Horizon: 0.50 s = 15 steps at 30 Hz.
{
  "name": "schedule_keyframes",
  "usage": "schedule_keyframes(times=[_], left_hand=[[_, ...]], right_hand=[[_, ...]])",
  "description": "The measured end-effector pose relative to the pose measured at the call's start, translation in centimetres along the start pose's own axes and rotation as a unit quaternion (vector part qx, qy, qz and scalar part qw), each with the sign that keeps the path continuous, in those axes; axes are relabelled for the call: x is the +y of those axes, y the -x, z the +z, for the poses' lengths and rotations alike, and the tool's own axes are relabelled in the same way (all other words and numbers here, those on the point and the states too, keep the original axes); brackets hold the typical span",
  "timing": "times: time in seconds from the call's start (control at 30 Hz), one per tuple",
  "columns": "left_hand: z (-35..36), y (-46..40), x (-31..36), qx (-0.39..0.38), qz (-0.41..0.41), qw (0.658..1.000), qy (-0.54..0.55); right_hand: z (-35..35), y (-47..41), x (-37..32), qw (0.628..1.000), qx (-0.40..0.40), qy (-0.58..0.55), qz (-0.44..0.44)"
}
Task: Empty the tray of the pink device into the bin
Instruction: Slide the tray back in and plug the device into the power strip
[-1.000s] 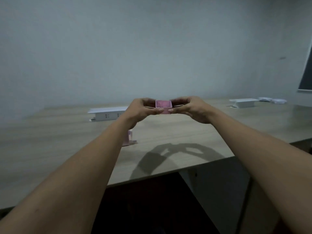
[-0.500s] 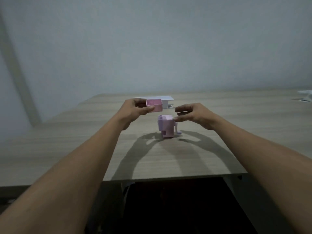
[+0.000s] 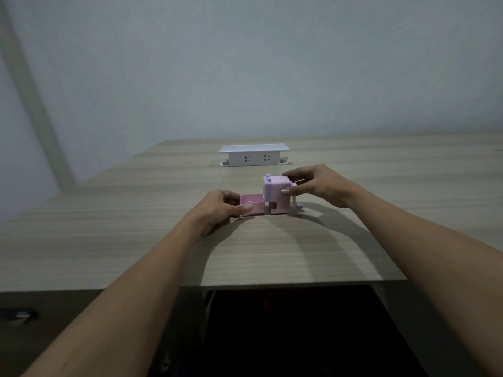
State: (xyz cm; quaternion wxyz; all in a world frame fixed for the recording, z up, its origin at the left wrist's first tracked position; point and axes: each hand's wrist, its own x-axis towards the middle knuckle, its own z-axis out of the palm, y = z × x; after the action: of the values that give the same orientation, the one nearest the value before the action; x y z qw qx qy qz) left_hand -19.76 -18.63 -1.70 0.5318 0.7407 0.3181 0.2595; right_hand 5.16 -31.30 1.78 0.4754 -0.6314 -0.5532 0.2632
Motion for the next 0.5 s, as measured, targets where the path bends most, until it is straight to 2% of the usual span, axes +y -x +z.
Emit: schedule_keyframes(times=[0.33, 0.5], left_hand=[[0.3, -0.5, 0.4, -0.02, -0.007, 1.0, -0.003], [1.7, -0.8, 0.1, -0.015, 0.015, 1.0, 0.007]], right_hand=[[-0.1, 0.0, 0.8, 1.0, -0.005, -0.031, -0.005], [0.2, 0.0, 0.9, 0.999, -0.009, -0.037, -0.011]])
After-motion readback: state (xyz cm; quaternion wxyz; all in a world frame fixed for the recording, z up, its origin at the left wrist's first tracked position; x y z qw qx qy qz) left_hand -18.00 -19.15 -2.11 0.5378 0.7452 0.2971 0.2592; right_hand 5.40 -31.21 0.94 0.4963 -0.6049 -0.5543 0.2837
